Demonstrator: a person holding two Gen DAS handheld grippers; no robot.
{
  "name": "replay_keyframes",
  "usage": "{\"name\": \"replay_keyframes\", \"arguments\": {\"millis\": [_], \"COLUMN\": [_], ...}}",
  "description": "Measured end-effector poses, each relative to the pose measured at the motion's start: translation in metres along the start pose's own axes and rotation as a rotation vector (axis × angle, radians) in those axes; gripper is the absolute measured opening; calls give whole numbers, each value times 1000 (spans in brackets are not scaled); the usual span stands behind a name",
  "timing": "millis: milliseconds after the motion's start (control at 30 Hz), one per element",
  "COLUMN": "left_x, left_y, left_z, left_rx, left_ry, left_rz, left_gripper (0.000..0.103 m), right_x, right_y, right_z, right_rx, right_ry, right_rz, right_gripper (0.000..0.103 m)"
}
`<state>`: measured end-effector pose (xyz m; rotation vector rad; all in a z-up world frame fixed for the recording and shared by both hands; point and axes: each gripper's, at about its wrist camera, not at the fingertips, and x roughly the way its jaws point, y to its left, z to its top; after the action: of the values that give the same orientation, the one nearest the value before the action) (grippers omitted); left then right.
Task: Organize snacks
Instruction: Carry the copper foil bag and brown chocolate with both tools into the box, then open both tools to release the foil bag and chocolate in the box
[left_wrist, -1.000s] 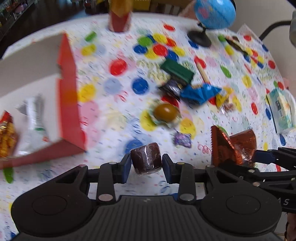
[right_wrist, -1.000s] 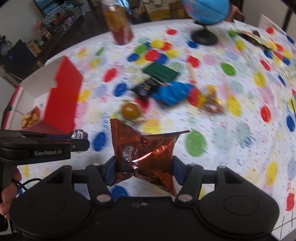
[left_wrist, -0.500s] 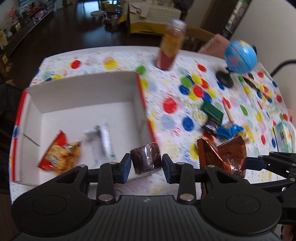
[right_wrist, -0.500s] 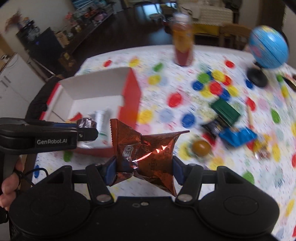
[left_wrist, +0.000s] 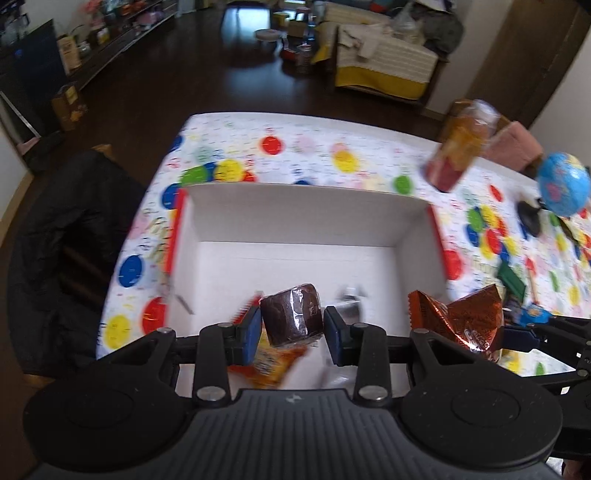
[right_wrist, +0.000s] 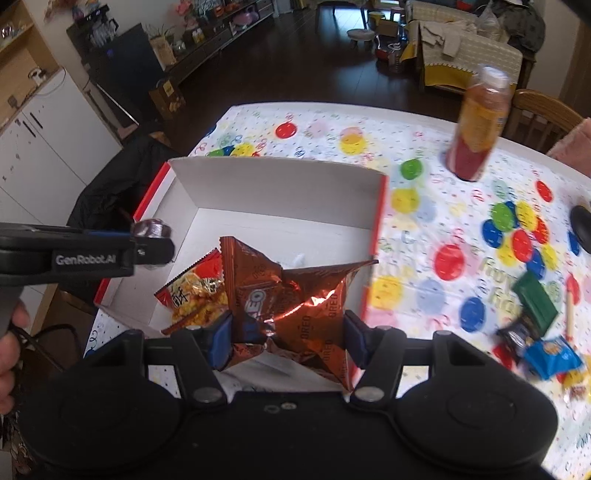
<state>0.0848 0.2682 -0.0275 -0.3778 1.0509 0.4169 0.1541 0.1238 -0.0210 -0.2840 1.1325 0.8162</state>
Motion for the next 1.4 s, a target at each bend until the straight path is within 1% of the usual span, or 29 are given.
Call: {"name": "replay_keyframes", "arguments": {"millis": [167, 300, 467, 600, 667, 767, 833, 900, 967, 1000, 1033, 1100, 1400], "left_x": [23, 43, 66, 80, 86, 94, 95, 95, 94, 93, 91, 87, 52], "left_y": [26, 32, 24, 9, 5, 2, 1, 1, 1, 2, 3, 5, 7], "left_z": [8, 16, 19, 17, 16, 15, 14, 15, 15, 15, 14, 14, 4], "left_rx": [-23, -30, 19, 86, 97, 110, 107, 104, 98, 94, 85, 67, 55], "left_ry": [19, 31, 63, 76, 92, 114, 119, 129, 138, 137, 135, 130, 64], "left_rz": [24, 22, 26, 28, 30, 44, 45, 47, 51, 50, 47, 41, 17], "left_gripper": [36, 36, 36, 36, 36, 36, 36, 36, 37, 43, 51, 58, 59], "right_x": [36, 57, 68, 75, 76, 76, 75, 74, 71, 70, 67, 63, 31], "right_y": [18, 26, 29, 29, 29, 29, 29, 29, 29, 29, 30, 30, 32], "right_z": [5, 1, -3, -5, -6, -6, -6, -7, -8, -8, -9, -9, -14], "right_rx": [-29, -44, -43, -32, -28, -25, -26, -23, -23, -22, -20, -19, -23], "right_ry": [55, 102, 128, 132, 127, 121, 121, 118, 111, 105, 100, 89, 32], "right_rz": [-30, -43, -62, -75, -79, -83, -80, -80, -82, -80, -78, -80, -74], "right_gripper": [60, 60, 61, 62, 66, 67, 68, 70, 79, 80, 83, 84, 86]}}
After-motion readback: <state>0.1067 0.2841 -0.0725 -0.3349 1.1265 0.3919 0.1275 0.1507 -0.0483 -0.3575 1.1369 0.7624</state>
